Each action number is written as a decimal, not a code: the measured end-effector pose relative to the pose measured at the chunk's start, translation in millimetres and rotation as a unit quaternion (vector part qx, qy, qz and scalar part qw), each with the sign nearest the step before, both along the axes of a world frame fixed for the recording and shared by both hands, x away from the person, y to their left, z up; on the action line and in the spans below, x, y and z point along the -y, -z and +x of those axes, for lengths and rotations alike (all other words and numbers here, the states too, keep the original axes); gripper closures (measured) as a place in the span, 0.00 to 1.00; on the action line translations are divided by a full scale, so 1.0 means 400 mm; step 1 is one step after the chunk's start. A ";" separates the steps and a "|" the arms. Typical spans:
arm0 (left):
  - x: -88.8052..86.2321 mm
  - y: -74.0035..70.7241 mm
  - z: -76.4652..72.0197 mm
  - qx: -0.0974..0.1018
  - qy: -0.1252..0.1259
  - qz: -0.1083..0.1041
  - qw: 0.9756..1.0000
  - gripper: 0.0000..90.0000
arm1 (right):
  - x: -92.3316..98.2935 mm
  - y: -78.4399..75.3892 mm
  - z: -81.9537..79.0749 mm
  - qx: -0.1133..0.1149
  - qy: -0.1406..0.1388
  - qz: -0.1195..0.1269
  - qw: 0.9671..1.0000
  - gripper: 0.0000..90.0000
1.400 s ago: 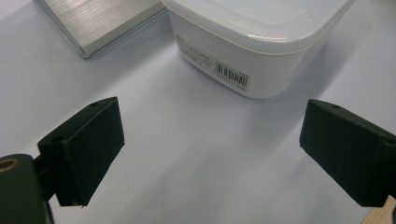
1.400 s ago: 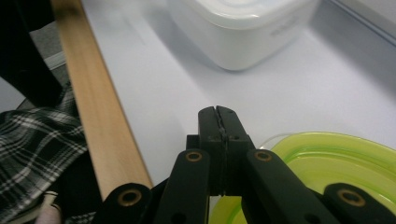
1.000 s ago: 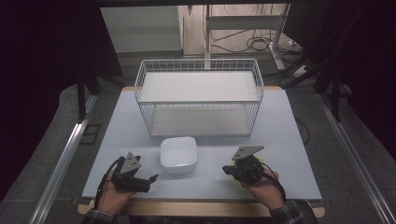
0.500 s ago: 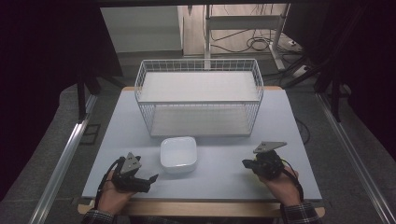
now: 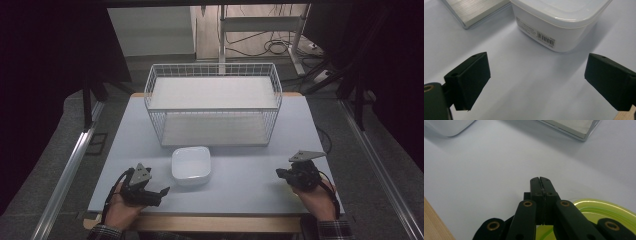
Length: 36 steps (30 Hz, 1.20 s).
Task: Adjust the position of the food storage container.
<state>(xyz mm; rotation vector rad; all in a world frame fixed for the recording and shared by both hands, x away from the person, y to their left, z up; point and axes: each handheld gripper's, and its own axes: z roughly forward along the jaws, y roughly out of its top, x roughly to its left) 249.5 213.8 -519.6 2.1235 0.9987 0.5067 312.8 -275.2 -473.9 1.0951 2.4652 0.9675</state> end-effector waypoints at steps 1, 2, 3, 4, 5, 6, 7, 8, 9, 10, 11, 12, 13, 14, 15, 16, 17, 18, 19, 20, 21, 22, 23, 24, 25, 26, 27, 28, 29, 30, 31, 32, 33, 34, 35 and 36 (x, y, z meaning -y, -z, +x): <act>0.002 0.000 0.000 -0.001 -0.004 -0.001 1.000 0.06 | -0.003 -0.001 -0.002 0.002 -0.001 -0.005 1.000 1.00; 0.003 0.000 0.000 -0.002 -0.005 -0.001 1.000 0.06 | -0.009 -0.004 -0.005 0.006 -0.006 -0.002 1.000 0.98; 0.004 -0.001 0.001 -0.002 -0.006 -0.002 1.000 0.06 | -0.009 -0.004 -0.005 0.006 -0.006 -0.002 1.000 0.98; 0.005 -0.001 0.001 -0.001 -0.007 -0.005 1.000 0.06 | -0.013 -0.007 -0.007 0.009 -0.008 0.000 1.000 0.97; 0.005 -0.002 0.001 -0.001 -0.007 -0.007 1.000 0.07 | -0.019 -0.011 -0.010 0.014 -0.011 0.001 1.000 0.96; 0.004 -0.003 0.001 0.000 -0.008 -0.008 1.000 0.07 | -0.024 -0.013 -0.012 0.017 -0.011 0.002 1.000 0.95; 0.003 -0.005 0.001 0.001 -0.009 -0.010 1.000 0.08 | -0.030 -0.015 -0.014 0.022 -0.013 0.007 1.000 0.94; 0.001 -0.006 0.001 0.001 -0.011 -0.013 1.000 0.09 | -0.035 -0.017 -0.017 0.025 -0.016 0.010 1.000 0.93; -0.002 -0.007 0.001 0.000 -0.013 -0.018 1.000 0.15 | -0.048 -0.020 -0.020 0.030 -0.020 0.016 0.999 0.92; -0.005 -0.009 0.002 -0.002 -0.013 -0.023 1.000 0.15 | -0.048 -0.020 -0.020 0.030 -0.020 0.016 0.999 0.92; -0.012 -0.013 0.003 -0.004 -0.016 -0.034 0.999 0.21 | -0.061 -0.021 -0.022 0.036 -0.026 0.024 0.999 0.90; -0.012 -0.013 0.003 -0.004 -0.016 -0.034 0.999 0.26 | -0.061 -0.021 -0.022 0.036 -0.026 0.024 0.999 0.90; -0.016 -0.015 0.005 -0.006 -0.015 -0.043 0.999 0.34 | -0.079 -0.022 -0.024 0.040 -0.029 0.029 0.998 0.90; -0.018 -0.016 0.007 -0.007 -0.015 -0.046 0.999 0.34 | -0.079 -0.022 -0.024 0.040 -0.029 0.029 0.998 0.90; -0.020 -0.016 0.010 -0.007 -0.015 -0.049 0.999 0.38 | -0.085 -0.023 -0.024 0.042 -0.031 0.032 0.998 0.90; -0.021 -0.014 0.015 -0.012 -0.015 -0.048 0.999 0.43 | -0.093 -0.023 -0.024 0.042 -0.035 0.036 0.998 0.90; -0.021 -0.013 0.018 -0.013 -0.015 -0.046 0.999 0.48 | -0.104 -0.021 -0.023 0.043 -0.039 0.039 0.998 0.90; -0.019 -0.011 0.022 -0.013 -0.016 -0.041 0.999 0.52 | -0.111 -0.020 -0.022 0.042 -0.040 0.040 0.998 0.90; -0.017 -0.010 0.028 -0.016 -0.015 -0.039 0.999 0.55 | -0.119 -0.018 -0.021 0.041 -0.043 0.040 0.997 0.90; -0.016 -0.009 0.032 -0.019 -0.013 -0.040 0.999 0.61 | -0.130 -0.015 -0.020 0.038 -0.048 0.043 0.997 0.90; -0.015 -0.008 0.038 -0.021 -0.011 -0.041 0.999 0.65 | -0.136 -0.012 -0.018 0.039 -0.053 0.043 0.997 0.90; -0.012 -0.007 0.047 -0.024 -0.007 -0.040 0.999 0.70 | -0.145 -0.009 -0.016 0.035 -0.055 0.042 0.997 0.90; -0.009 -0.006 0.055 -0.026 -0.005 -0.037 0.999 0.76 | -0.155 -0.007 -0.013 0.033 -0.060 0.044 0.997 0.90; -0.004 -0.003 0.070 -0.029 -0.003 -0.032 0.999 0.84 | -0.171 -0.004 -0.008 0.026 -0.067 0.050 0.996 0.92; -0.004 -0.003 0.070 -0.029 -0.003 -0.032 0.999 0.88 | -0.180 -0.002 -0.006 0.025 -0.071 0.054 0.996 0.93; -0.001 -0.001 0.079 -0.032 0.000 -0.030 0.999 0.88 | -0.180 -0.002 -0.006 0.025 -0.071 0.054 0.996 0.93; 0.001 0.002 0.087 -0.035 0.001 -0.029 0.999 0.93 | -0.189 0.000 -0.003 0.023 -0.075 0.057 0.995 0.95; 0.004 0.005 0.096 -0.041 -0.003 -0.030 0.999 0.96 | -0.199 0.003 0.001 0.021 -0.080 0.061 0.995 0.97; 0.006 0.007 0.104 -0.046 -0.004 -0.033 0.998 0.99 | -0.212 0.009 0.005 0.019 -0.085 0.062 0.994 0.99; 0.008 0.010 0.110 -0.050 -0.005 -0.034 0.998 0.99 | -0.222 0.014 0.009 0.018 -0.088 0.060 0.994 1.00; 0.010 0.012 0.116 -0.052 -0.009 -0.033 0.998 0.99 | -0.233 0.018 0.013 0.018 -0.091 0.056 0.994 1.00; 0.011 0.014 0.121 -0.053 -0.008 -0.031 0.998 0.99 | -0.243 0.022 0.016 0.018 -0.094 0.055 0.994 1.00; 0.014 0.017 0.128 -0.054 -0.012 -0.030 0.998 0.99 | -0.262 0.030 0.024 0.018 -0.098 0.058 0.993 1.00; 0.016 0.017 0.133 -0.053 -0.010 -0.026 0.998 0.99 | -0.262 0.030 0.024 0.018 -0.098 0.058 0.993 1.00; 0.023 0.018 0.145 -0.050 -0.008 -0.021 0.998 0.98 | -0.278 0.036 0.032 0.017 -0.102 0.059 0.993 1.00; 0.023 0.018 0.145 -0.050 -0.008 -0.021 0.998 0.98 | -0.278 0.036 0.032 0.017 -0.102 0.059 0.993 1.00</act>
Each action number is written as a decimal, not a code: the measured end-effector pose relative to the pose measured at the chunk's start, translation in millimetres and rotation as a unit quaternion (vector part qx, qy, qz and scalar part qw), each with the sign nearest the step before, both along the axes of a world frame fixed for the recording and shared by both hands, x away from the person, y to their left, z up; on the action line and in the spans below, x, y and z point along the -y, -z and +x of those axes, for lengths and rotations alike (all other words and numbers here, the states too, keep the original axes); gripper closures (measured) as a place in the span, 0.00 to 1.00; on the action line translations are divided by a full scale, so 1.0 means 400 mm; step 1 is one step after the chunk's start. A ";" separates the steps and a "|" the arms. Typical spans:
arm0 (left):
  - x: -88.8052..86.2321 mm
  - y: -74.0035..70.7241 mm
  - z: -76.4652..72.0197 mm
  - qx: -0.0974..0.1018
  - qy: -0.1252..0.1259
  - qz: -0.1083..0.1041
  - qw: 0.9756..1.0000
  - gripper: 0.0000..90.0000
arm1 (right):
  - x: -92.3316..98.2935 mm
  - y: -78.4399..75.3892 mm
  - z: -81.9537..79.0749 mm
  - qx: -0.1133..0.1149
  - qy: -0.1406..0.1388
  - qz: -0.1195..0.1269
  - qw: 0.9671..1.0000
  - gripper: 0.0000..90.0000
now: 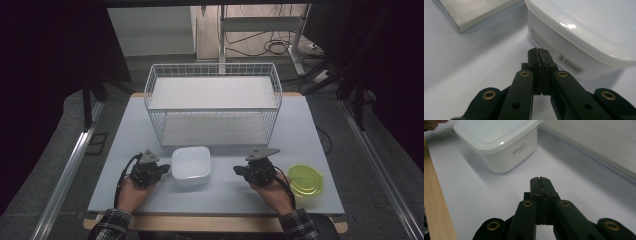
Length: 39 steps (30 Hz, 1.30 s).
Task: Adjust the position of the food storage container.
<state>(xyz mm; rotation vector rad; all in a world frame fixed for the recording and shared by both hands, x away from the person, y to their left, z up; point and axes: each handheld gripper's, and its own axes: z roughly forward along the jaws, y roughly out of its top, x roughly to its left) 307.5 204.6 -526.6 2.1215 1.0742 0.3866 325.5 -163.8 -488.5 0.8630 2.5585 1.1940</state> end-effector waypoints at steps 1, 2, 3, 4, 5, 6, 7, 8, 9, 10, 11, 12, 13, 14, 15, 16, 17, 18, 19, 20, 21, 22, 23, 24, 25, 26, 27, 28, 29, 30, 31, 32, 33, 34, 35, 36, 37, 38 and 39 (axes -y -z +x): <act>0.006 0.000 0.007 0.001 0.000 -0.003 1.000 0.98 | -0.010 0.004 0.004 0.002 -0.001 0.000 1.000 1.00; 0.010 0.000 0.011 0.000 0.000 -0.005 1.000 0.98 | -0.024 0.009 0.009 0.002 -0.001 0.001 1.000 1.00; 0.017 -0.001 0.019 0.002 0.002 -0.002 1.000 0.99 | -0.046 0.020 0.018 0.002 -0.001 0.001 1.000 1.00; 0.021 0.000 0.022 0.002 0.001 0.002 1.000 0.99 | -0.046 0.020 0.018 0.002 -0.001 0.001 1.000 1.00; 0.026 0.000 0.027 0.002 0.005 0.002 1.000 0.99 | -0.054 0.024 0.022 0.003 -0.001 -0.001 1.000 1.00; 0.033 0.000 0.032 0.000 0.009 -0.004 1.000 0.99 | -0.064 0.030 0.027 0.001 -0.001 -0.002 1.000 1.00; 0.038 -0.001 0.035 0.000 0.014 -0.007 1.000 0.99 | -0.076 0.037 0.032 -0.002 0.001 -0.004 1.000 1.00; 0.050 -0.002 0.038 0.001 0.019 -0.010 1.000 0.99 | -0.080 0.042 0.035 -0.001 0.002 -0.008 1.000 1.00; 0.058 -0.002 0.040 0.001 0.021 -0.011 1.000 0.99 | -0.086 0.048 0.037 0.001 0.006 -0.012 1.000 1.00; 0.073 -0.003 0.042 0.002 0.025 -0.011 1.000 0.99 | -0.087 0.051 0.038 0.001 0.010 -0.015 1.000 1.00; 0.085 -0.003 0.045 0.003 0.029 -0.013 0.999 0.99 | -0.085 0.055 0.040 0.000 0.015 -0.016 1.000 1.00; 0.096 -0.003 0.048 0.001 0.032 -0.017 0.999 0.98 | -0.081 0.057 0.041 0.002 0.019 -0.016 1.000 1.00; 0.108 -0.003 0.051 -0.001 0.036 -0.023 0.999 0.98 | -0.076 0.056 0.042 0.002 0.026 -0.019 0.999 1.00; 0.118 -0.002 0.051 0.000 0.036 -0.025 0.999 0.98 | -0.072 0.054 0.043 -0.002 0.032 -0.015 0.999 1.00; 0.130 -0.002 0.052 0.001 0.035 -0.019 0.999 0.99 | -0.068 0.053 0.043 0.001 0.039 -0.018 0.999 1.00; 0.142 -0.001 0.050 0.002 0.034 -0.015 0.999 0.99 | -0.063 0.052 0.044 0.002 0.045 -0.021 0.999 1.00; 0.152 0.000 0.044 -0.001 0.037 -0.019 0.999 0.99 | -0.047 0.051 0.046 -0.009 0.058 -0.015 0.998 1.00; 0.152 0.000 0.044 -0.001 0.037 -0.019 0.999 0.99 | -0.047 0.051 0.046 -0.009 0.058 -0.015 0.998 1.00; 0.157 0.001 0.041 -0.005 0.039 -0.022 0.999 0.99 | -0.042 0.051 0.046 -0.011 0.061 -0.013 0.998 1.00; 0.161 0.001 0.038 -0.007 0.041 -0.023 0.999 0.99 | -0.038 0.050 0.044 -0.013 0.067 -0.011 0.998 1.00; 0.167 0.000 0.032 -0.006 0.043 -0.020 0.999 0.99 | -0.033 0.049 0.041 -0.012 0.069 -0.013 0.997 1.00; 0.170 -0.001 0.029 -0.006 0.044 -0.018 0.999 0.99 | -0.030 0.048 0.036 -0.014 0.072 -0.014 0.997 1.00; 0.173 -0.003 0.025 -0.006 0.046 -0.014 0.999 0.99 | -0.029 0.047 0.032 -0.014 0.073 -0.016 0.997 1.00; 0.176 -0.004 0.020 -0.008 0.047 -0.014 0.999 0.99 | -0.027 0.046 0.026 -0.015 0.072 -0.018 0.997 1.00; 0.177 -0.005 0.017 -0.010 0.048 -0.016 0.999 0.99 | -0.024 0.045 0.018 -0.015 0.071 -0.018 0.997 1.00; 0.177 -0.005 0.014 -0.012 0.049 -0.017 0.999 0.99 | -0.022 0.044 0.012 -0.018 0.071 -0.020 0.997 1.00; 0.179 -0.006 0.009 -0.013 0.050 -0.017 0.999 0.99 | -0.018 0.044 0.004 -0.018 0.069 -0.020 0.997 1.00; 0.180 -0.006 0.004 -0.014 0.051 -0.019 0.998 0.99 | -0.018 0.044 0.004 -0.018 0.069 -0.020 0.997 1.00; 0.181 -0.005 -0.003 -0.015 0.052 -0.021 0.998 0.99 | -0.017 0.043 -0.001 -0.020 0.070 -0.021 0.997 1.00; 0.181 -0.005 -0.007 -0.017 0.050 -0.023 0.998 0.99 | -0.015 0.043 -0.007 -0.022 0.072 -0.021 0.997 1.00; 0.182 -0.004 -0.015 -0.021 0.048 -0.029 0.998 0.99 | -0.014 0.043 -0.011 -0.022 0.074 -0.020 0.997 1.00; 0.183 -0.004 -0.021 -0.023 0.048 -0.031 0.998 0.99 | -0.014 0.043 -0.017 -0.021 0.075 -0.021 0.997 1.00; 0.184 -0.004 -0.027 -0.023 0.051 -0.029 0.998 0.99 | -0.013 0.041 -0.022 -0.022 0.076 -0.023 0.997 1.00; 0.185 -0.005 -0.030 -0.023 0.051 -0.029 0.998 0.99 | -0.013 0.041 -0.025 -0.020 0.076 -0.026 0.997 1.00; 0.186 -0.005 -0.033 -0.024 0.054 -0.028 0.998 0.99 | -0.013 0.040 -0.029 -0.016 0.077 -0.029 0.996 1.00; 0.187 -0.006 -0.034 -0.024 0.057 -0.026 0.998 0.99 | -0.013 0.040 -0.029 -0.016 0.078 -0.029 0.996 1.00; 0.187 -0.006 -0.034 -0.024 0.057 -0.026 0.998 0.99 | -0.013 0.040 -0.029 -0.016 0.078 -0.029 0.996 1.00; 0.185 -0.007 -0.032 -0.028 0.057 -0.029 0.998 0.99 | -0.012 0.040 -0.028 -0.017 0.077 -0.030 0.996 1.00; 0.184 -0.007 -0.032 -0.030 0.057 -0.030 0.997 0.98 | -0.013 0.040 -0.028 -0.020 0.079 -0.030 0.996 1.00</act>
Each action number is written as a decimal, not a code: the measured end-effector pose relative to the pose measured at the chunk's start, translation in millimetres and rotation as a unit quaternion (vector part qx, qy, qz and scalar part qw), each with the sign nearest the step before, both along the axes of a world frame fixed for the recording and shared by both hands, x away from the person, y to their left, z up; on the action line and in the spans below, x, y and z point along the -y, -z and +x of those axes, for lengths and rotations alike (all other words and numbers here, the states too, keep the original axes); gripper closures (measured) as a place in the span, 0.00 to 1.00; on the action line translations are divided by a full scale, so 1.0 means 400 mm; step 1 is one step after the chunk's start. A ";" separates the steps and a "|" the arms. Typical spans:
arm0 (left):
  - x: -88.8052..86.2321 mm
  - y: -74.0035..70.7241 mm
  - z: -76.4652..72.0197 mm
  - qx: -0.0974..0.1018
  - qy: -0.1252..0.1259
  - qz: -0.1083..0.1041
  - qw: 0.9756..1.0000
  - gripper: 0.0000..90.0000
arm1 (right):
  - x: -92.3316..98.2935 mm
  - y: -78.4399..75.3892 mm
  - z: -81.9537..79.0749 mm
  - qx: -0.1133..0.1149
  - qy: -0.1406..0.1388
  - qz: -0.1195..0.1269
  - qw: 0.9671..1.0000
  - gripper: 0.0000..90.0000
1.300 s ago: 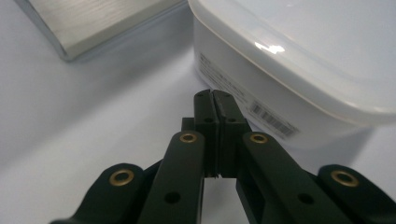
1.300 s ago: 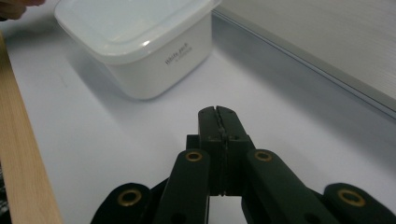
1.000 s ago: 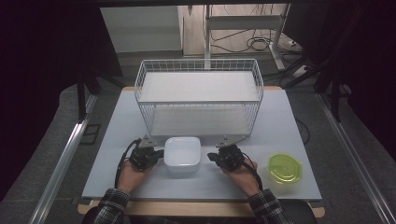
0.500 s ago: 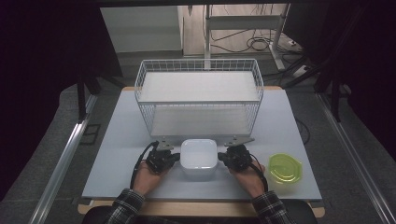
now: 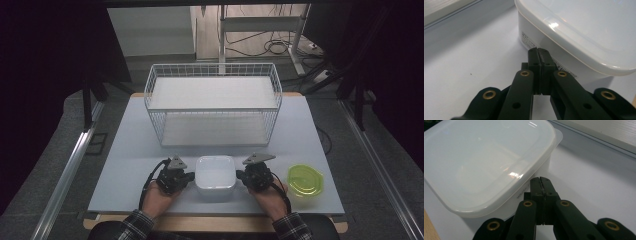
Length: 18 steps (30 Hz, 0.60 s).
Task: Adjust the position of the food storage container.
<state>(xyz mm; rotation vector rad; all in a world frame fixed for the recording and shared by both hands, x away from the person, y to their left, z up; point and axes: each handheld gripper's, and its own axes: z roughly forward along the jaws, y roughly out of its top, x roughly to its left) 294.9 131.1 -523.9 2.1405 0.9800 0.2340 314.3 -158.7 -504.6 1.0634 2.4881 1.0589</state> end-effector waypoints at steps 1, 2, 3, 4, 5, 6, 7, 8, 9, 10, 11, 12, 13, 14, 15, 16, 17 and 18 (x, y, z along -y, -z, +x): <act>-0.004 -0.001 0.001 -0.001 0.003 -0.003 1.000 0.96 | 0.000 0.000 0.000 -0.001 -0.001 -0.002 1.000 1.00; -0.012 -0.004 0.000 0.000 0.002 -0.010 1.000 0.93 | 0.002 -0.001 0.000 0.001 -0.005 -0.006 1.000 1.00; -0.019 -0.007 -0.003 0.004 0.001 -0.014 1.000 0.88 | 0.005 -0.003 0.000 0.005 -0.001 -0.010 1.000 0.98; -0.030 -0.010 -0.007 0.011 0.000 -0.012 1.000 0.84 | 0.010 -0.006 0.000 0.012 0.005 -0.016 1.000 0.97; -0.038 -0.011 -0.010 0.014 0.000 -0.014 1.000 0.81 | 0.019 -0.011 0.001 0.016 0.009 -0.018 1.000 0.95; -0.062 -0.016 -0.019 0.023 0.000 -0.018 1.000 0.72 | 0.038 -0.020 0.003 0.021 0.013 -0.003 1.000 0.90; -0.062 -0.016 -0.019 0.023 0.000 -0.018 1.000 0.68 | 0.038 -0.020 0.003 0.021 0.013 -0.003 1.000 0.90; -0.074 -0.020 -0.026 0.033 -0.005 -0.016 0.999 0.68 | 0.048 -0.026 0.003 0.025 0.012 0.006 1.000 0.88; -0.079 -0.023 -0.030 0.040 -0.007 -0.014 0.999 0.62 | 0.058 -0.033 0.001 0.030 0.008 0.017 0.999 0.84; -0.085 -0.027 -0.034 0.049 -0.008 -0.012 0.999 0.58 | 0.063 -0.038 -0.002 0.033 0.006 0.021 0.999 0.80; -0.089 -0.030 -0.038 0.056 -0.011 -0.014 0.998 0.53 | 0.067 -0.042 -0.006 0.036 0.002 0.024 0.999 0.77; -0.092 -0.032 -0.040 0.061 -0.013 -0.017 0.998 0.48 | 0.069 -0.046 -0.012 0.040 -0.002 0.026 0.999 0.73; -0.094 -0.033 -0.042 0.066 -0.014 -0.021 0.998 0.44 | 0.071 -0.049 -0.017 0.044 -0.007 0.025 0.999 0.70; -0.097 -0.033 -0.045 0.070 -0.012 -0.028 0.997 0.39 | 0.072 -0.050 -0.023 0.047 -0.008 0.025 0.999 0.66; -0.097 -0.033 -0.047 0.070 -0.013 -0.031 0.997 0.33 | 0.074 -0.051 -0.030 0.048 -0.008 0.029 0.998 0.61; -0.098 -0.032 -0.049 0.069 -0.016 -0.032 0.997 0.29 | 0.075 -0.051 -0.034 0.048 -0.009 0.031 0.998 0.58; -0.100 -0.030 -0.052 0.070 -0.019 -0.031 0.997 0.24 | 0.076 -0.051 -0.039 0.048 -0.009 0.034 0.998 0.54; -0.101 -0.029 -0.057 0.069 -0.023 -0.029 0.997 0.17 | 0.078 -0.052 -0.043 0.050 -0.009 0.035 0.998 0.50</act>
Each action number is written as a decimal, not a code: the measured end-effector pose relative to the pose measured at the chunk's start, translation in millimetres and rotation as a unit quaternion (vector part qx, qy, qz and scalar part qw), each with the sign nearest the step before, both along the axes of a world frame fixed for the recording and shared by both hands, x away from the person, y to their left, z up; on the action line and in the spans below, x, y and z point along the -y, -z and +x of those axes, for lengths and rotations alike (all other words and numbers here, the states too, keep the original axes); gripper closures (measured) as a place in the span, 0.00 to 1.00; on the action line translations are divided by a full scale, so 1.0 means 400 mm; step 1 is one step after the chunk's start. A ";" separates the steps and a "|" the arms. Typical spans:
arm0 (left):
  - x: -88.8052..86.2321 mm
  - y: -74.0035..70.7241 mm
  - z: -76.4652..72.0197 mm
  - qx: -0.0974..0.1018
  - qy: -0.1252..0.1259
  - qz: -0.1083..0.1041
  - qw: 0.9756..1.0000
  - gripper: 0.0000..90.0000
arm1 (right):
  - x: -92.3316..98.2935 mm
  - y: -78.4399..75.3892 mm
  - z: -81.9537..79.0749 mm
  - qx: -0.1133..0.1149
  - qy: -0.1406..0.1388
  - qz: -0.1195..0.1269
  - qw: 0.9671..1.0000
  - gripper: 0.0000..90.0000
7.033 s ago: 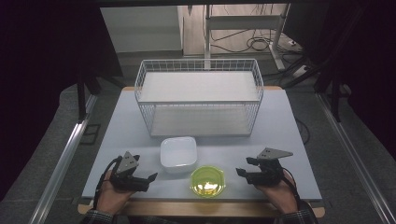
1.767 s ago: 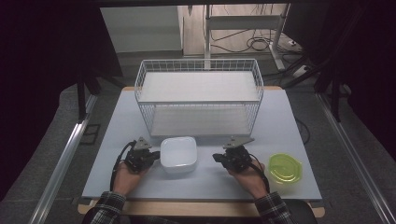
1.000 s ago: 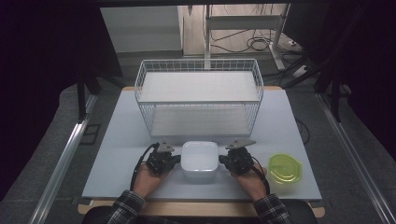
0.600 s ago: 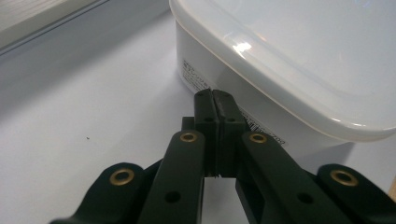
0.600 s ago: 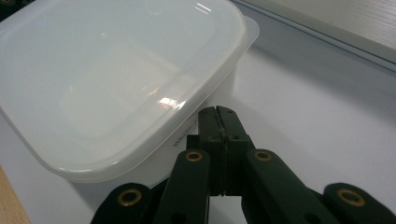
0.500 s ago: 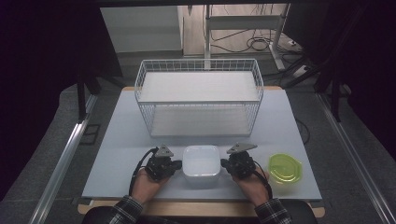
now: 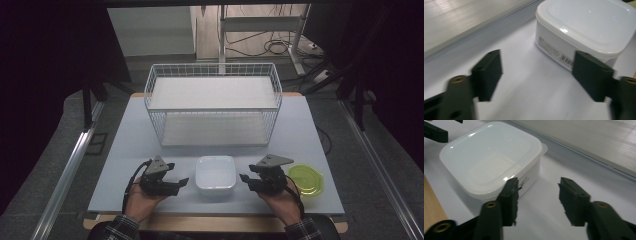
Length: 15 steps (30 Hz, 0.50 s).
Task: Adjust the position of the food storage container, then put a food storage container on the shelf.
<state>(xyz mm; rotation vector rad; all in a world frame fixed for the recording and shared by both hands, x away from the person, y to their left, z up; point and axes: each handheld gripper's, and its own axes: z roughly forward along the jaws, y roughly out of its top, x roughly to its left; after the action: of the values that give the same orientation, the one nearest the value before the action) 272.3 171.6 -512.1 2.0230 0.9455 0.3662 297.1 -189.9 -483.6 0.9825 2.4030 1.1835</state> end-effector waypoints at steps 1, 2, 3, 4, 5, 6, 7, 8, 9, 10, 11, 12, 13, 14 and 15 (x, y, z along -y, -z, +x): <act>-0.002 0.000 -0.004 0.002 -0.004 0.002 1.000 0.14 | 0.003 -0.001 -0.004 0.002 -0.002 0.003 1.000 0.46; -0.004 -0.001 -0.008 0.004 -0.007 0.003 1.000 0.11 | 0.007 -0.001 -0.007 0.002 -0.007 0.007 1.000 0.42; -0.006 -0.002 -0.010 0.005 -0.009 0.002 1.000 0.08 | 0.010 -0.001 -0.010 0.001 -0.010 0.012 1.000 0.40; -0.010 -0.003 -0.014 0.007 -0.009 -0.001 1.000 0.07 | 0.012 -0.001 -0.012 0.000 -0.012 0.016 1.000 0.37; -0.013 -0.004 -0.016 0.007 -0.006 -0.002 1.000 0.07 | 0.014 0.001 -0.014 0.002 -0.014 0.018 1.000 0.36; -0.015 -0.004 -0.017 0.008 -0.005 -0.004 1.000 0.07 | 0.016 0.002 -0.016 0.000 -0.014 0.019 1.000 0.34; -0.016 -0.003 -0.017 0.008 -0.005 -0.004 1.000 0.07 | 0.017 0.004 -0.016 0.000 -0.016 0.022 1.000 0.32; -0.016 -0.002 -0.017 0.007 -0.006 -0.003 1.000 0.07 | 0.017 0.005 -0.016 -0.001 -0.016 0.024 1.000 0.30; -0.015 -0.001 -0.015 0.007 -0.004 -0.003 1.000 0.06 | 0.018 0.007 -0.015 -0.005 -0.018 0.027 0.999 0.29; -0.013 -0.001 -0.014 0.006 -0.004 -0.002 1.000 0.05 | 0.018 0.009 -0.013 -0.007 -0.019 0.028 0.999 0.27; -0.010 0.000 -0.013 0.004 -0.002 0.001 1.000 0.04 | 0.017 0.010 -0.012 -0.008 -0.020 0.029 0.999 0.26; -0.007 0.000 -0.012 0.004 0.001 0.004 1.000 0.03 | 0.016 0.012 -0.012 -0.009 -0.021 0.029 0.999 0.25; -0.004 0.001 -0.012 0.002 0.005 0.007 1.000 0.03 | 0.015 0.012 -0.011 -0.009 -0.022 0.029 0.999 0.24; 0.000 0.002 -0.012 0.000 0.006 0.010 1.000 0.02 | 0.014 0.013 -0.011 -0.009 -0.023 0.030 0.999 0.23; 0.004 0.002 -0.011 0.000 0.006 0.013 1.000 0.01 | 0.013 0.013 -0.011 -0.009 -0.023 0.031 0.999 0.23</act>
<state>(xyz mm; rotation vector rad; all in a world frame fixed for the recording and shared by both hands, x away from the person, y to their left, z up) 267.7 170.1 -513.0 2.0506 0.9314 0.3738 292.7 -195.2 -488.7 0.9636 2.4283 1.2789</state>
